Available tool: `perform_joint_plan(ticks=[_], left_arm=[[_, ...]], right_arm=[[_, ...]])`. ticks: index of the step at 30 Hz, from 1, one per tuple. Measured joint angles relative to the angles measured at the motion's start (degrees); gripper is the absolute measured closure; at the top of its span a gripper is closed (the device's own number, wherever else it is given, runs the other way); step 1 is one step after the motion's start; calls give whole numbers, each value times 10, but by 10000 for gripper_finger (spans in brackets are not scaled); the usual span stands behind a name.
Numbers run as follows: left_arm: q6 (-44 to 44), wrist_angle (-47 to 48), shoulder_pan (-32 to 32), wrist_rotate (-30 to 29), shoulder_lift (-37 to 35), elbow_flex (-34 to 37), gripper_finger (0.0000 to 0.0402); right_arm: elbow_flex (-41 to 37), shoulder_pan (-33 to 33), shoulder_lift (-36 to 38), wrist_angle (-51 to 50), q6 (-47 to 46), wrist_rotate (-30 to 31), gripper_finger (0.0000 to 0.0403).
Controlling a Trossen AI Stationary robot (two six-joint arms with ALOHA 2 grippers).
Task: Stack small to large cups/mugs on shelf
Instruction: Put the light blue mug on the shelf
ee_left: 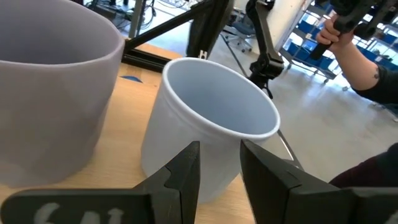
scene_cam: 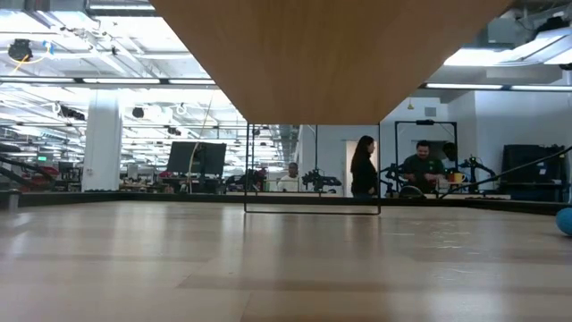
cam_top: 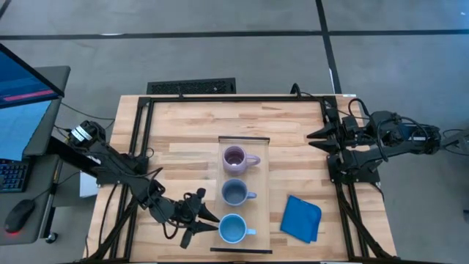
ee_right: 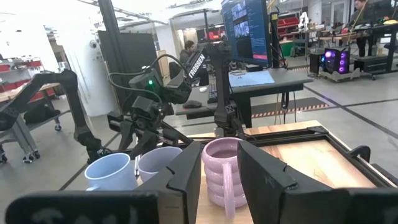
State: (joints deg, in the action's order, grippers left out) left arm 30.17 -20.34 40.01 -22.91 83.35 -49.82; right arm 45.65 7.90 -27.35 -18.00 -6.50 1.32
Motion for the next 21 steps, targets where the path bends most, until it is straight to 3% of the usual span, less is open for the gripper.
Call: perform_joint_plan(ticks=[8, 21], left_arm=[[10, -4, 0, 32, 0, 0, 297], [11, -13, -13, 34, 11, 0, 297]], right_arm=[[0, 0, 0, 0, 0, 0, 276], [0, 0, 0, 0, 0, 0, 276]])
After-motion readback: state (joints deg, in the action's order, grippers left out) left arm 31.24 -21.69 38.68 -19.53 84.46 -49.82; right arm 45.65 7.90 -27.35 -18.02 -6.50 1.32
